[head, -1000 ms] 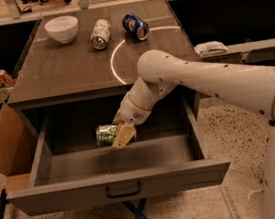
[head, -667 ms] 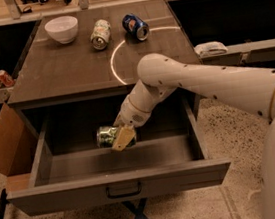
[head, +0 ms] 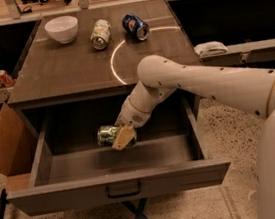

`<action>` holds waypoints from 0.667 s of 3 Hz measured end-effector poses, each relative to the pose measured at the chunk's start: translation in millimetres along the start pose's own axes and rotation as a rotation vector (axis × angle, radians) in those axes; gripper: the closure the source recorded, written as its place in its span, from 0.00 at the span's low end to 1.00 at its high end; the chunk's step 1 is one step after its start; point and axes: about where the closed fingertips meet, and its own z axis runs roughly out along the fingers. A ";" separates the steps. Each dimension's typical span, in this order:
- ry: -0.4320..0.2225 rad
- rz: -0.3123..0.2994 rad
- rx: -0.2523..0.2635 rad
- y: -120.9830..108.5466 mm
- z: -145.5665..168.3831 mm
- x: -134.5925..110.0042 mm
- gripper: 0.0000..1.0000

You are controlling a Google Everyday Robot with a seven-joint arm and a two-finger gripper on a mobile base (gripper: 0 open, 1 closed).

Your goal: Place green can into top drawer

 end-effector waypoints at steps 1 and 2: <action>0.000 0.009 0.002 -2.4 2.1 5.0 0.11; 0.000 0.013 0.006 -3.1 1.4 10.3 0.00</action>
Offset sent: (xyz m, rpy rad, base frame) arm 0.0047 -0.0186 -0.0094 -0.0039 -0.0027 -0.0292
